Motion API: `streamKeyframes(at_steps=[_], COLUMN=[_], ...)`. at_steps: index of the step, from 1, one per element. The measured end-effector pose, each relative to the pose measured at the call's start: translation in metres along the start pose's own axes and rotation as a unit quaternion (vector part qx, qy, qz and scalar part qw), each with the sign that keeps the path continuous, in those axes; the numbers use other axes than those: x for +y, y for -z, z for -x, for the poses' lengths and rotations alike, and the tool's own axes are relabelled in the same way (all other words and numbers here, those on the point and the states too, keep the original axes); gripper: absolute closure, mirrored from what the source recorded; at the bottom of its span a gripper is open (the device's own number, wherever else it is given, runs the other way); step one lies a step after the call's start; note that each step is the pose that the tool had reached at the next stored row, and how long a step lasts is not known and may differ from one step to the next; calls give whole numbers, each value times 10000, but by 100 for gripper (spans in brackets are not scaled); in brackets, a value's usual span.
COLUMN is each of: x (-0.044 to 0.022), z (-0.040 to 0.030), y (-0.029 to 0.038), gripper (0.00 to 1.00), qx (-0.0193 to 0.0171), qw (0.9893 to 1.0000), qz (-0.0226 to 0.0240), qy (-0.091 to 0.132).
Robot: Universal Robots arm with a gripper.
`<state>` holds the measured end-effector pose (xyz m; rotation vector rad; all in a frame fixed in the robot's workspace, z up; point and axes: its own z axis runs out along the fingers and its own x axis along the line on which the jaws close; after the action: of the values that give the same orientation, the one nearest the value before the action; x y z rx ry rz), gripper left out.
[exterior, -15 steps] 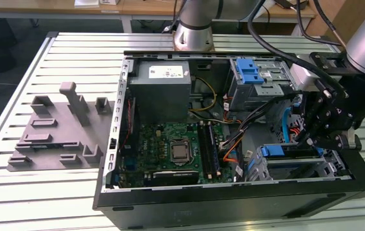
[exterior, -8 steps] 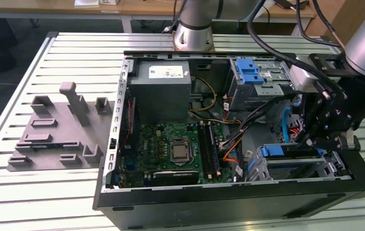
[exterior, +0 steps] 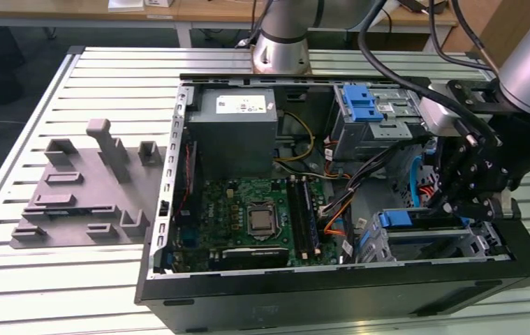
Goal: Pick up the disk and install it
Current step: 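Insert the first disk wire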
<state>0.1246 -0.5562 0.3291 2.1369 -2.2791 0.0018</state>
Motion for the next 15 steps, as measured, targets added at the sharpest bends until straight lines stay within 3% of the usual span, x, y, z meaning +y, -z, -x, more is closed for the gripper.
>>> streamKeyframes(at_steps=[10, 11, 15], x=[0, 0, 0], z=[0, 0, 0], y=[-6, -5, 30], gripper=[83, 76, 76], qx=[-2, -3, -6], qw=[10000, 10000, 10000], qz=[6, 6, 6], qy=[0, 0, 0])
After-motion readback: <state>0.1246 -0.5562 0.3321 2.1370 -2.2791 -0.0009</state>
